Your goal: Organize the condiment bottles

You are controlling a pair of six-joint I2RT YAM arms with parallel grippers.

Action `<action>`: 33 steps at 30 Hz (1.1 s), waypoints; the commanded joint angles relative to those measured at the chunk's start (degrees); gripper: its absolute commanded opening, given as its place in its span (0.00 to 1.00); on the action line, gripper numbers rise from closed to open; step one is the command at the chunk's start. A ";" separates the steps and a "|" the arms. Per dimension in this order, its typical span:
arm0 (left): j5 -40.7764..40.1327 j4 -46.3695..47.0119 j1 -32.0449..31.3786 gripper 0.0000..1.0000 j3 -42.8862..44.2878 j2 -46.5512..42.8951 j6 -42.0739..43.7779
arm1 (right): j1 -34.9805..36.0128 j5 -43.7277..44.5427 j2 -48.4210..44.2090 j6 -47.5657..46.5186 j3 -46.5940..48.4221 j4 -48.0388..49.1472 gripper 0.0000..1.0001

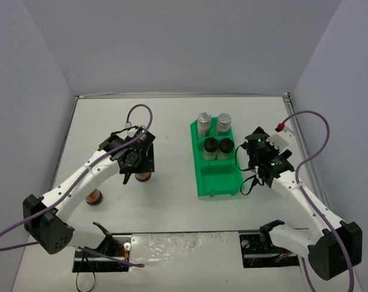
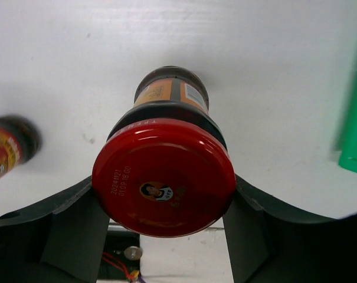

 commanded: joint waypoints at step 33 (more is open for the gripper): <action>3.34 1.93 -25.81 0.00 54.72 36.24 25.59 | -12.49 5.43 -5.97 -1.16 1.00 -3.49 1.00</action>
